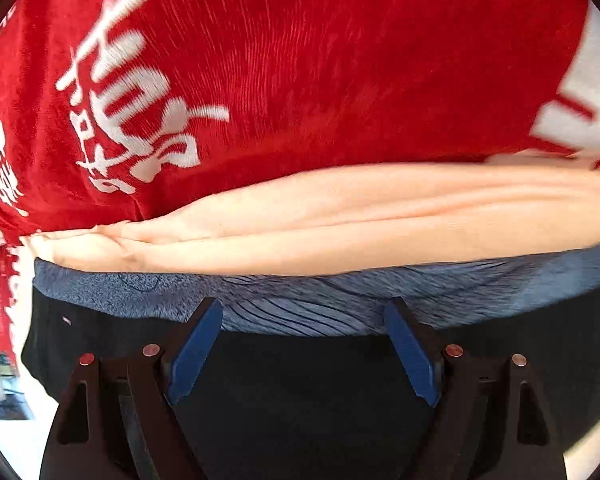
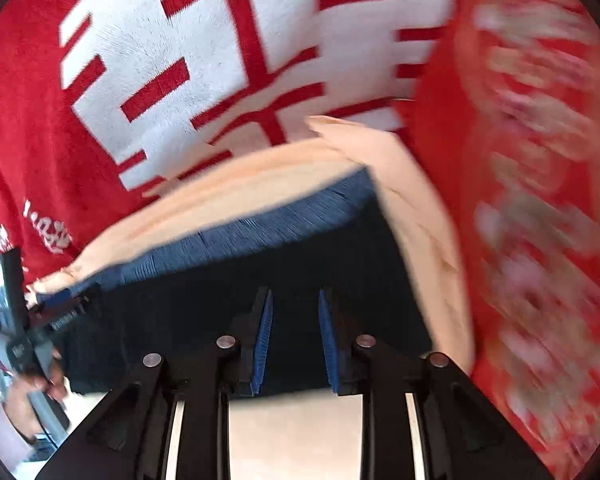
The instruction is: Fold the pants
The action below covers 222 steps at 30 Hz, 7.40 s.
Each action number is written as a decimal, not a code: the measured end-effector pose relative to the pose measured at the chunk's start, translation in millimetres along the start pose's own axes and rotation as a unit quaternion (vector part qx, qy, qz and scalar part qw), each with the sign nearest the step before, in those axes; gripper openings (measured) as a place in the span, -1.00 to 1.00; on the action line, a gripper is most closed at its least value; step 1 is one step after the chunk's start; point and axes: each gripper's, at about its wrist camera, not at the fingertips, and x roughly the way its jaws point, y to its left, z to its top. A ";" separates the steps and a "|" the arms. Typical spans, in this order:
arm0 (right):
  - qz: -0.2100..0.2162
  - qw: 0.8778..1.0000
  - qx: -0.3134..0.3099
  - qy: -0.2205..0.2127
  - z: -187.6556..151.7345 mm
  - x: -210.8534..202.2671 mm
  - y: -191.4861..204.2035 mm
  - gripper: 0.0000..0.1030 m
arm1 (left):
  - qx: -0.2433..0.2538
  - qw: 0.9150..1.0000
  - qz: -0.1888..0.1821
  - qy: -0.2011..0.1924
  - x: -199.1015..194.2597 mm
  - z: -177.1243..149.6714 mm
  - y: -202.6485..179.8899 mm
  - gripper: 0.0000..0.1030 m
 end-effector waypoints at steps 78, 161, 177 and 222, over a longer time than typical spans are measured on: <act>0.045 0.985 -0.152 0.068 -114.3 131.3 365.0 -0.41 | -0.054 0.998 0.011 -0.017 113.9 -27.2 390.6 1.00; 0.186 0.947 0.248 -0.090 -105.8 -6.3 -69.1 0.19 | 0.055 0.994 -0.095 0.023 -34.4 -57.3 -86.6 1.00; 0.184 0.964 0.153 -0.115 -63.7 -54.0 -11.5 -0.71 | 0.096 0.980 -0.172 -0.027 -56.5 -57.5 -147.4 0.15; 0.213 0.966 0.135 0.065 -157.9 42.7 243.6 0.10 | -0.004 0.994 -0.112 -0.003 6.3 -90.1 170.6 0.89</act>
